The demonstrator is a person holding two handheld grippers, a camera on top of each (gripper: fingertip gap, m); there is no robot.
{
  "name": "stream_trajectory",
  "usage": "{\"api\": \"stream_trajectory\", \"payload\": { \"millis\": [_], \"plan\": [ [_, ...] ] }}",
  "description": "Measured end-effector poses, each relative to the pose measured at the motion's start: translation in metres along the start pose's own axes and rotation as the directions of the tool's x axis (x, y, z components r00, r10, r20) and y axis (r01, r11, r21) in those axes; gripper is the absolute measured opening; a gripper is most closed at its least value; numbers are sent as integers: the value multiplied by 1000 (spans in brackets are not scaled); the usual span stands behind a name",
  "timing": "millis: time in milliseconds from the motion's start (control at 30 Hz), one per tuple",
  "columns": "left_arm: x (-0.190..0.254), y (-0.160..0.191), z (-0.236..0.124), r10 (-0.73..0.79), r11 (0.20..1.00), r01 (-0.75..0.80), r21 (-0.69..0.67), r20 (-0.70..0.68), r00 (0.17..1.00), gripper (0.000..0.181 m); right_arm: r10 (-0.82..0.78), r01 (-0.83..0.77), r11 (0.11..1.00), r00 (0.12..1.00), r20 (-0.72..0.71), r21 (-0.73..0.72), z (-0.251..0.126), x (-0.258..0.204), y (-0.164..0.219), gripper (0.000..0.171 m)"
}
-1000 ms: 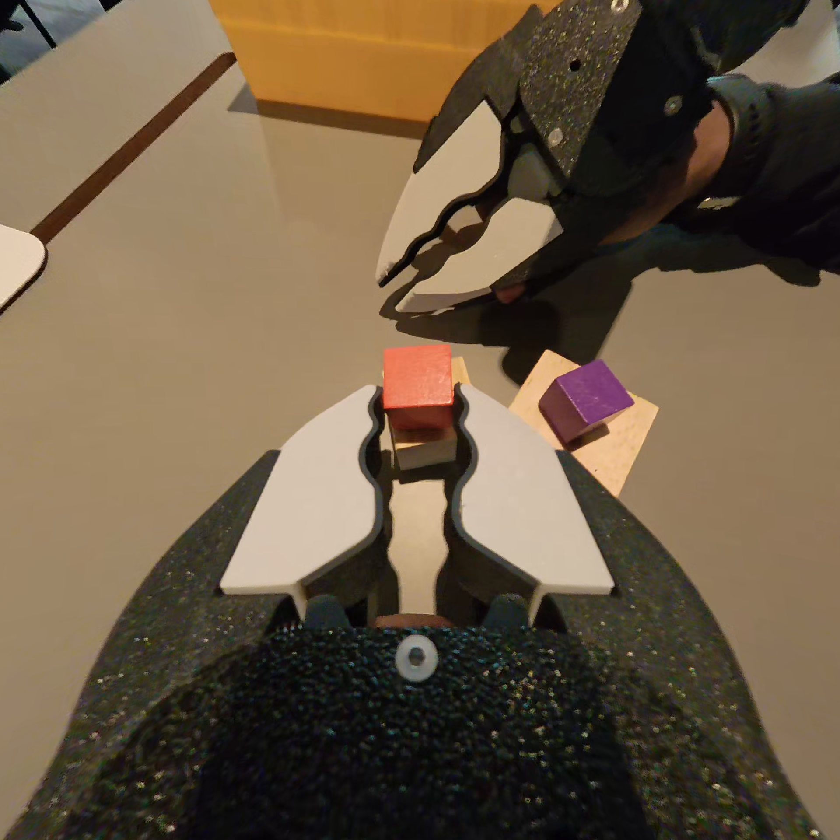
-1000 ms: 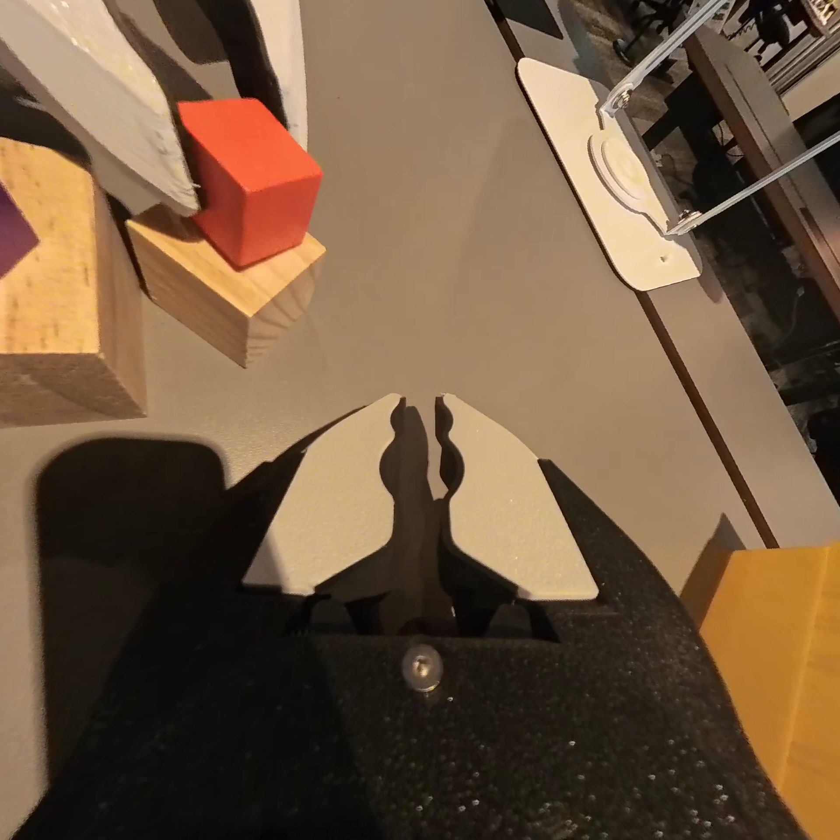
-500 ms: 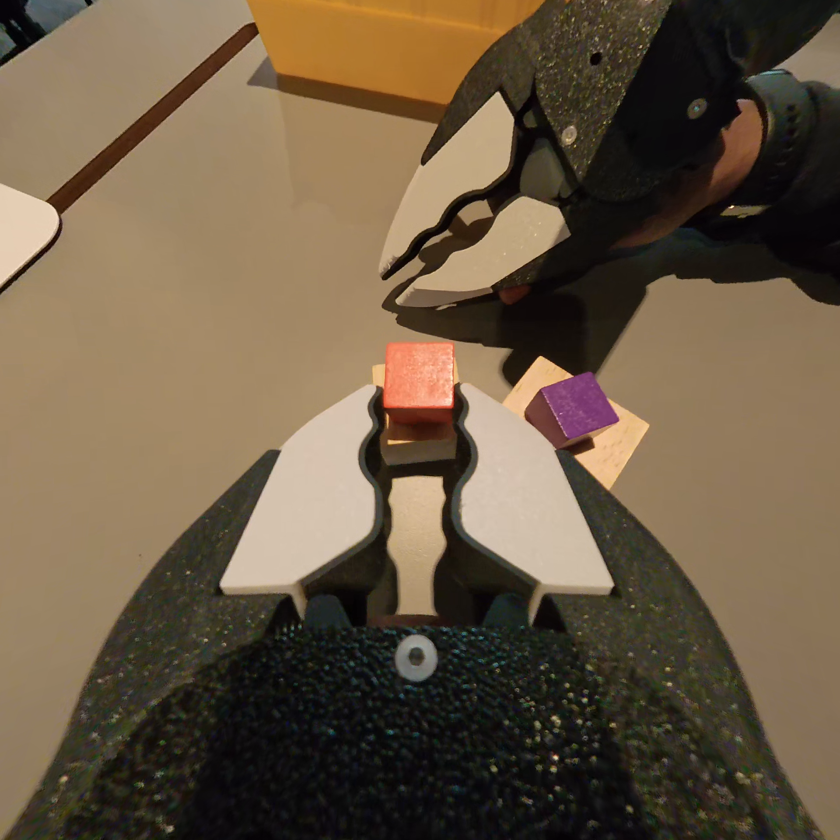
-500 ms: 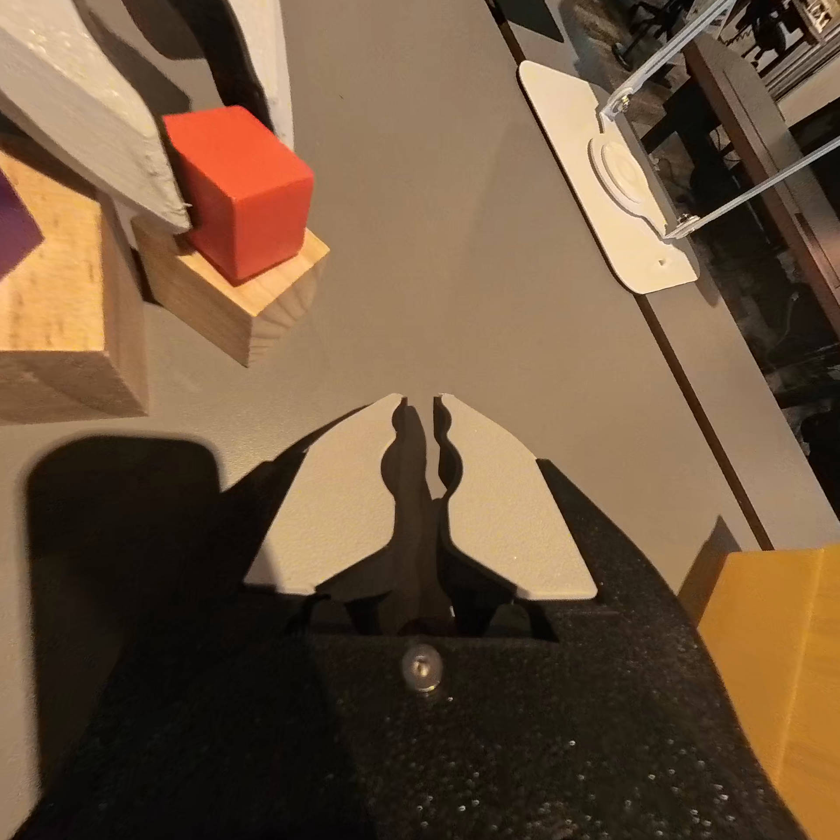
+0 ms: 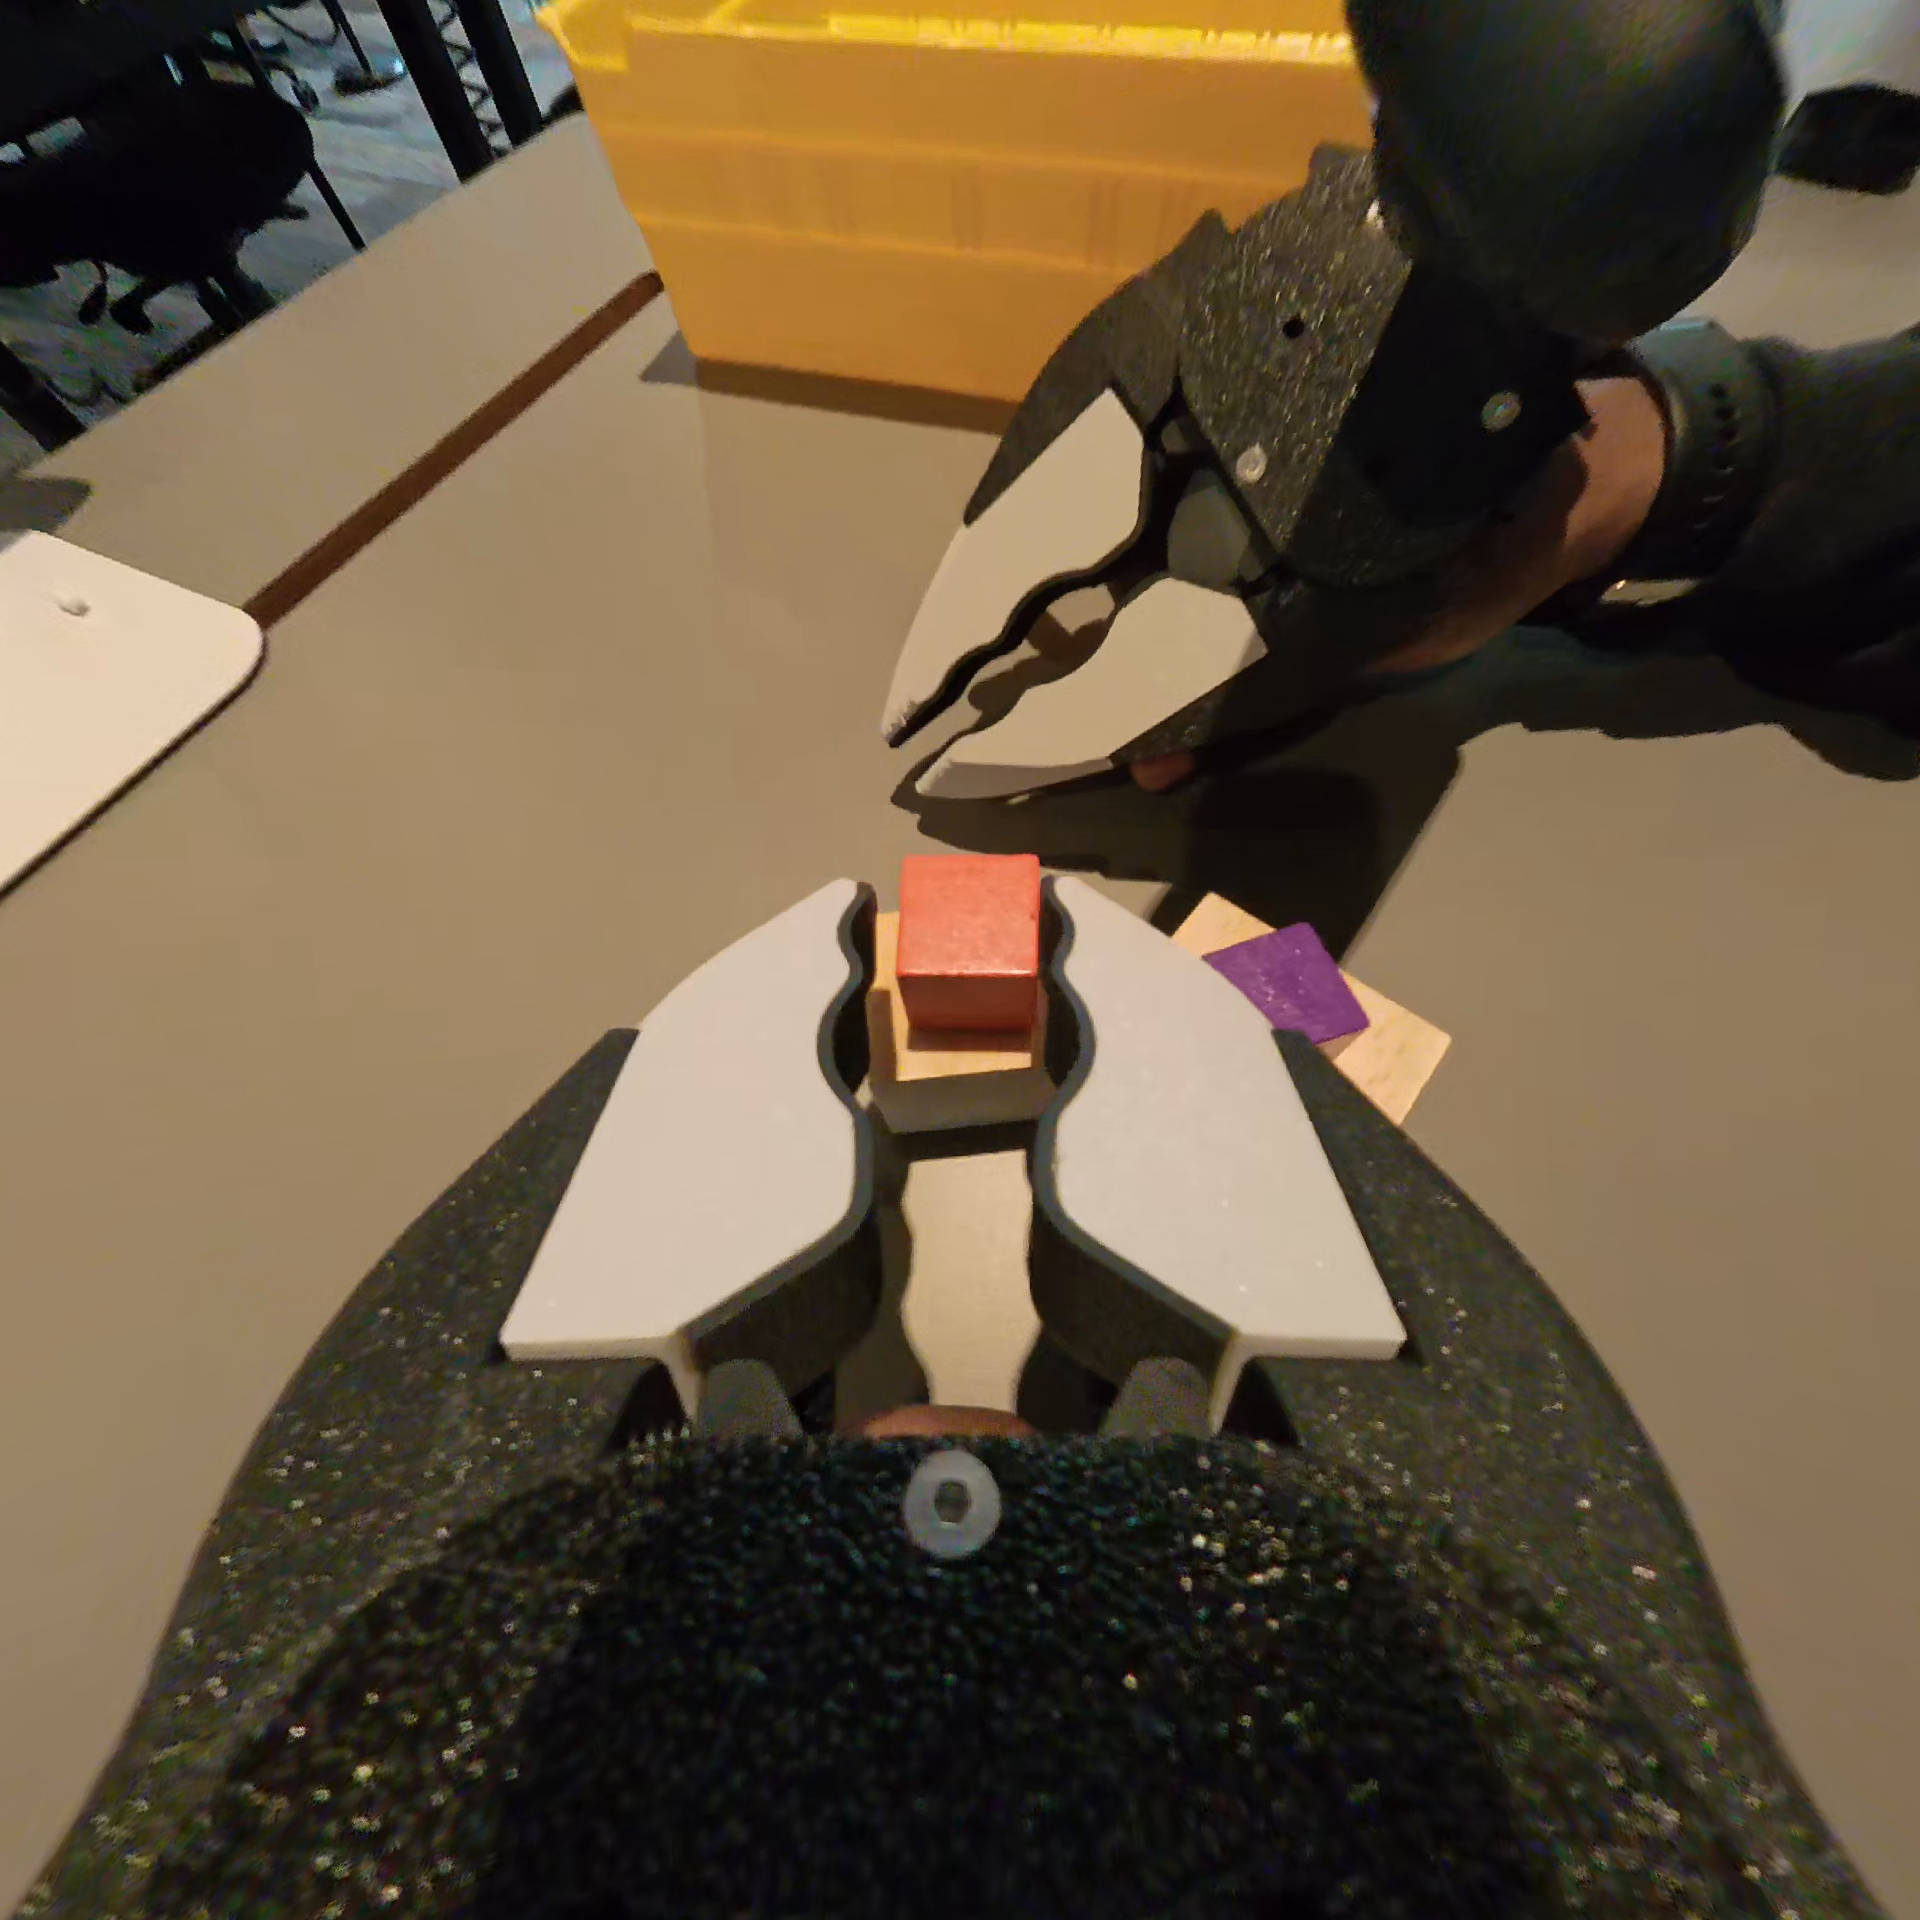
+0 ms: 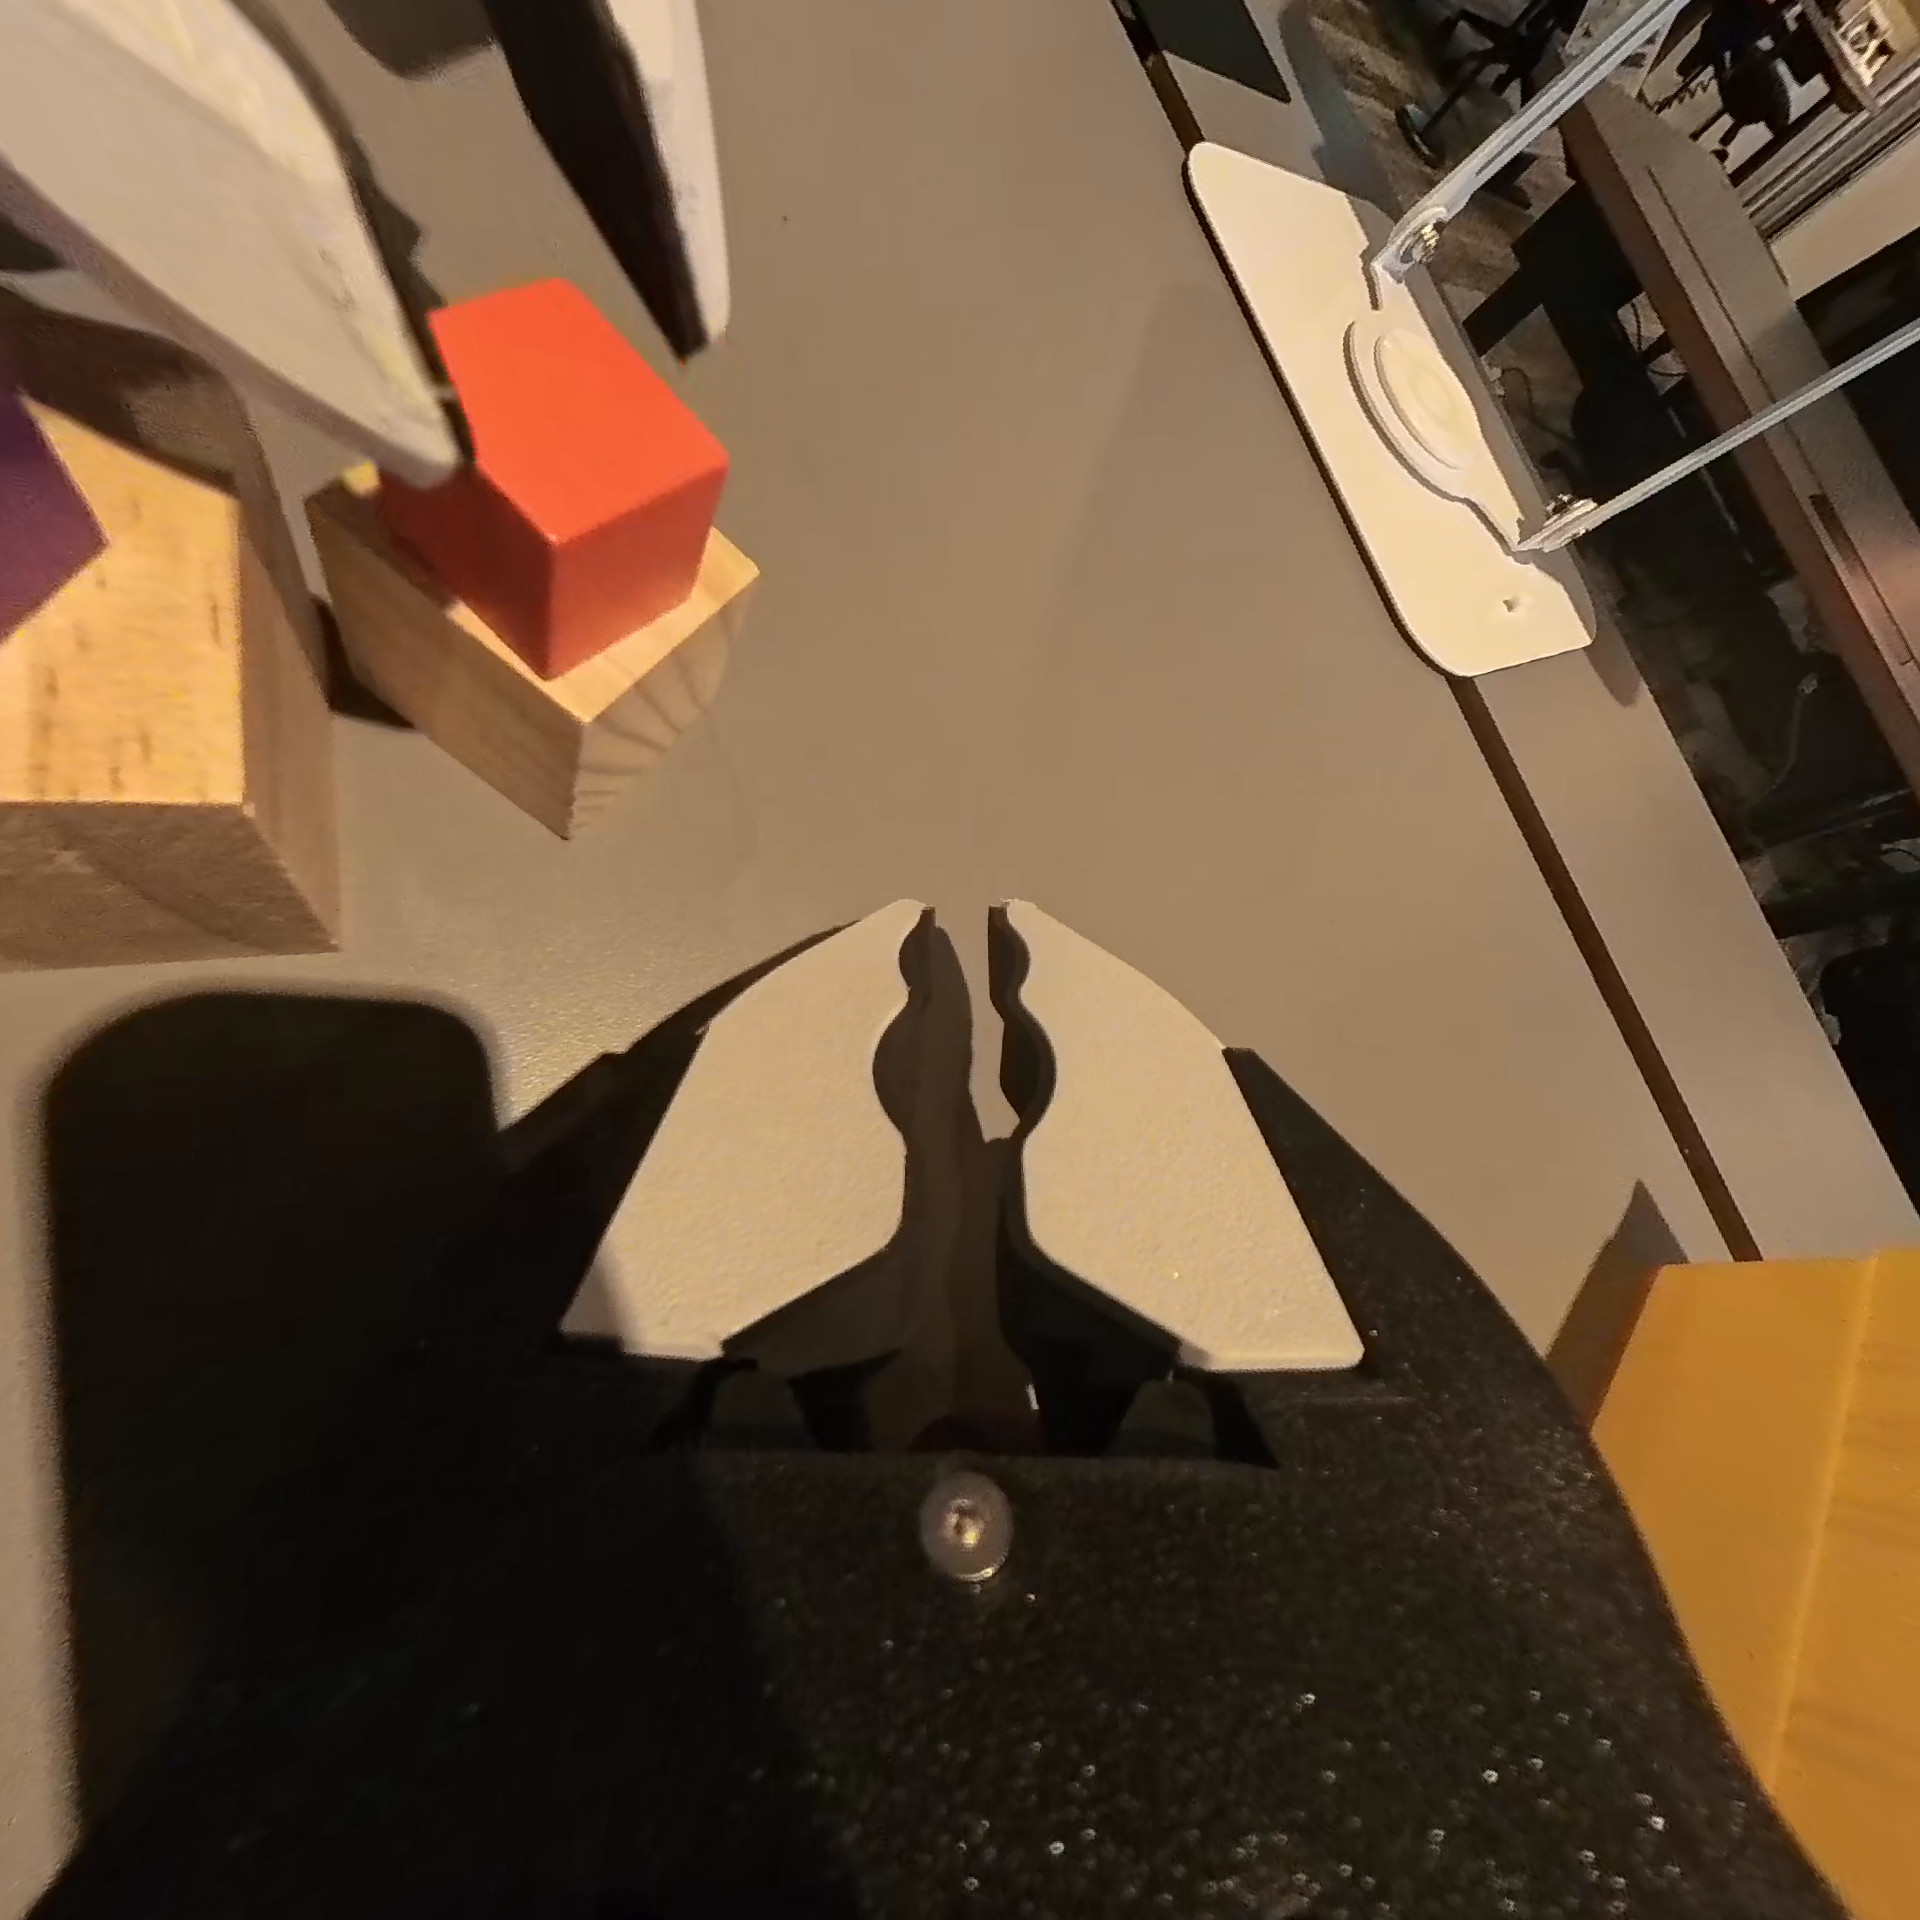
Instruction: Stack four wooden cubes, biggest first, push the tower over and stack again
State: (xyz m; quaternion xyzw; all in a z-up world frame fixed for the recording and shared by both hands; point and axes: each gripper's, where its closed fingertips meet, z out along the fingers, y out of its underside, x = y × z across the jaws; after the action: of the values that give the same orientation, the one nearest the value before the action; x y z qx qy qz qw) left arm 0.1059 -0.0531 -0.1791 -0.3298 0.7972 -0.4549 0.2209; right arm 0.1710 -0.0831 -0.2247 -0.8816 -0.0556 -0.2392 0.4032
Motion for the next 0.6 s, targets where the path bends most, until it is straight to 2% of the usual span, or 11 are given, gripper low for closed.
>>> {"api": "stream_trajectory", "payload": {
  "millis": [200,600],
  "plan": [
    [-9,-11,-11,-34,996,33,80,1,999,29,-1,1,1000,1000,-2,0,0,0,0,10],
    [-7,0,-3,14,999,-14,32,1,1000,37,-4,4,1000,1000,-5,0,0,0,0,10]
  ]
}}
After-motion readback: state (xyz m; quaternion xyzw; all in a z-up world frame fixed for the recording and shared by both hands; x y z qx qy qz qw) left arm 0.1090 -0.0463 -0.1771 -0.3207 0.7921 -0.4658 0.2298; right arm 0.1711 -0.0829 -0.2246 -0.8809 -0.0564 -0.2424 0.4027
